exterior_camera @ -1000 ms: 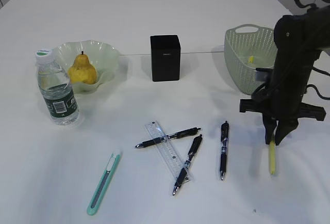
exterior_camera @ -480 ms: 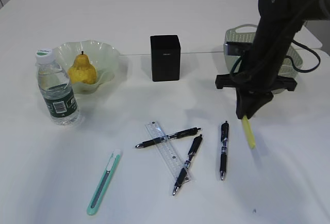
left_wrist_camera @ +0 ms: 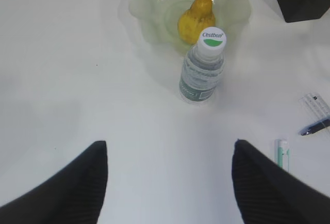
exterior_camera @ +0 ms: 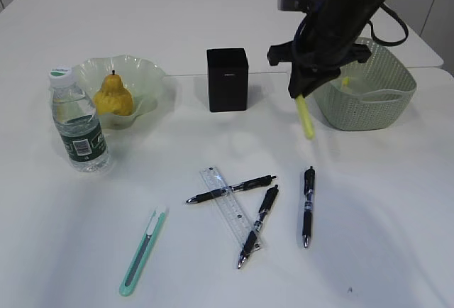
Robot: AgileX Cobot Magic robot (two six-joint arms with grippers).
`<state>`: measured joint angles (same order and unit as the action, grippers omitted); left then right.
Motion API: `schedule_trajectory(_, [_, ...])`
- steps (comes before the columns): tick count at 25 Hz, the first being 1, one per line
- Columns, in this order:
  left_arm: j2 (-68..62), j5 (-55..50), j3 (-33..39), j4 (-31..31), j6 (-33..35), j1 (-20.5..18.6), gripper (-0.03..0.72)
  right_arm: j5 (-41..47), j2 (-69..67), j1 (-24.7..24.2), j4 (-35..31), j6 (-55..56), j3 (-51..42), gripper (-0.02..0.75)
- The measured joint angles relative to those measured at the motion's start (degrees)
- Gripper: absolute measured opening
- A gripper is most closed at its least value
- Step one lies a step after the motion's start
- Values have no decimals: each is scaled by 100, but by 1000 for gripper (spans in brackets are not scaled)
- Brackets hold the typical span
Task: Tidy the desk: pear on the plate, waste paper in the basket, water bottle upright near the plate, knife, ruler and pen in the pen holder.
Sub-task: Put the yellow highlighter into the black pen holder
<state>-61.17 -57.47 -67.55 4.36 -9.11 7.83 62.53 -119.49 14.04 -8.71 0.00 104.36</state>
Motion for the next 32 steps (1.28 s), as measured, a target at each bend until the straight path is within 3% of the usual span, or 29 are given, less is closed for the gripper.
schedule_trajectory(21, [0,85,0,0,0,0,527,-4463,-41,23,-439,-462,141,128])
schedule_trajectory(32, [0,85,0,0,0,0,527,-6253,-413,507,-278,-573,141,128])
